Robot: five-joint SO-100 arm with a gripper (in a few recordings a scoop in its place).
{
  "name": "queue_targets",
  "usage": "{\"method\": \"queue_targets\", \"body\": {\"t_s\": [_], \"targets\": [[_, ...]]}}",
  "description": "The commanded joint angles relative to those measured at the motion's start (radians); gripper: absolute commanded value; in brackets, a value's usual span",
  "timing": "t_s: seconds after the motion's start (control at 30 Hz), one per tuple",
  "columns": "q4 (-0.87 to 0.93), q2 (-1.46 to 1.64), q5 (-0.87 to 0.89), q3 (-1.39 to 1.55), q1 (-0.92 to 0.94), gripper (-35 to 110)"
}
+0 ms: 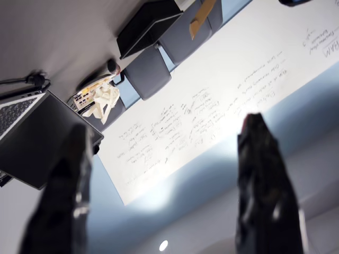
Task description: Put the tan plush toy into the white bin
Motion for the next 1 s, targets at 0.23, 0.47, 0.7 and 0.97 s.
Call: {"method": "queue_targets", "body": {"t_s": [0.23, 0.47, 0.7, 0.97], "targets": [[-0.035, -0.048, -0.005, -0.054, -0.046, 37], [-0.043, -0.092, -0.005, -0.052, -0.046, 37], [-0.049, -0.181, -0.006, -0.054, -0.049, 37], [-0.072, -0.247, -0.009, -0.054, -0.061, 37]]}}
